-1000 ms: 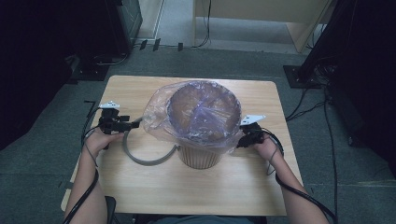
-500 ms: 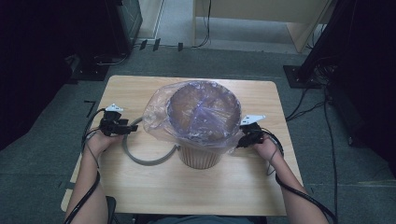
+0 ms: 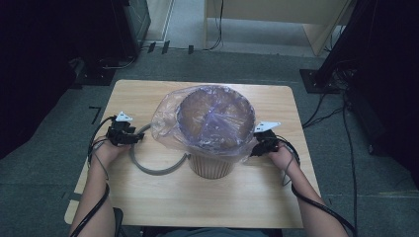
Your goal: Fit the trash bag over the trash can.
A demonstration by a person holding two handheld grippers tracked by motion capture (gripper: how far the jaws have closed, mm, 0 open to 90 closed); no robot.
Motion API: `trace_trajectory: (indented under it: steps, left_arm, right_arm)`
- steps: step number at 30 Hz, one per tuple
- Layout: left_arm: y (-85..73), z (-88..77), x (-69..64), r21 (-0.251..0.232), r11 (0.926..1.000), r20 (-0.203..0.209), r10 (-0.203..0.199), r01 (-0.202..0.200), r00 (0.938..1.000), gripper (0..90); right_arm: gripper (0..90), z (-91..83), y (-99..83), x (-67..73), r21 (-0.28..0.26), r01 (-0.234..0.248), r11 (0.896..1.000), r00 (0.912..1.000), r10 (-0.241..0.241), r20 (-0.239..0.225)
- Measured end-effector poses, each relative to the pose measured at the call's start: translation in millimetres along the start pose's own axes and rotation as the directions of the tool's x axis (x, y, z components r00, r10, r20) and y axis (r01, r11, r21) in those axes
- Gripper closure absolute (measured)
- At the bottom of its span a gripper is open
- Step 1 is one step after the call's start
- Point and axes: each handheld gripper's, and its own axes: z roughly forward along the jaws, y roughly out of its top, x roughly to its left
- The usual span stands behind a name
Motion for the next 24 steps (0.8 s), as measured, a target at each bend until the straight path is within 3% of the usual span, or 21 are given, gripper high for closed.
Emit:
trace_trajectory:
  steps: [3, 8, 13, 14, 17, 20, 24]
  left_arm:
    - [0.0, -0.4, -1.2, -0.001, 0.9999, -0.016, -0.015, 0.015, 0.9998, 51.4]
    - [0.8, -0.4, -3.9, -0.001, 1.0000, -0.006, -0.008, 0.008, 0.9999, 62.3]
    - [3.3, -1.1, -4.9, 0.017, 0.9985, -0.012, -0.052, 0.052, 0.9986, 73.0]
    - [4.1, -1.9, -4.5, 0.031, 0.9963, 0.004, -0.081, 0.081, 0.9967, 76.9]
    - [7.1, -3.3, -3.2, 0.067, 0.9913, 0.005, -0.114, 0.114, 0.9934, 81.5]
    - [11.0, -3.8, -3.2, 0.105, 0.9876, 0.000, -0.118, 0.117, 0.9931, 81.6]
    - [17.2, -2.1, -8.3, 0.146, 0.9853, -0.039, -0.083, 0.088, 0.9958, 81.8]
  right_arm:
    - [13.8, 0.3, 0.2, 0.1, -0.002, 0.002, 1.000, 1.0000, -0.002, -0.001]
    - [13.8, 0.2, 0.2, 0.2, -0.001, 0.000, 1.000, 1.0000, 0.000, 0.000]
    - [13.7, 0.7, 0.8, 1.1, 0.001, -0.003, 1.000, 1.0000, 0.003, 0.001]
    - [13.7, 1.2, 1.1, 1.7, 0.000, -0.005, 1.000, 1.0000, 0.005, 0.001]
    - [13.5, 1.4, 1.3, 1.7, 0.000, -0.004, 1.000, 1.0000, 0.004, -0.001]
    - [13.3, 1.8, 1.6, 2.0, 0.001, -0.003, 1.000, 1.0000, 0.003, 0.002]
    - [13.3, 2.2, 2.1, 3.3, 0.001, -0.008, 1.000, 0.9999, 0.008, 0.007]
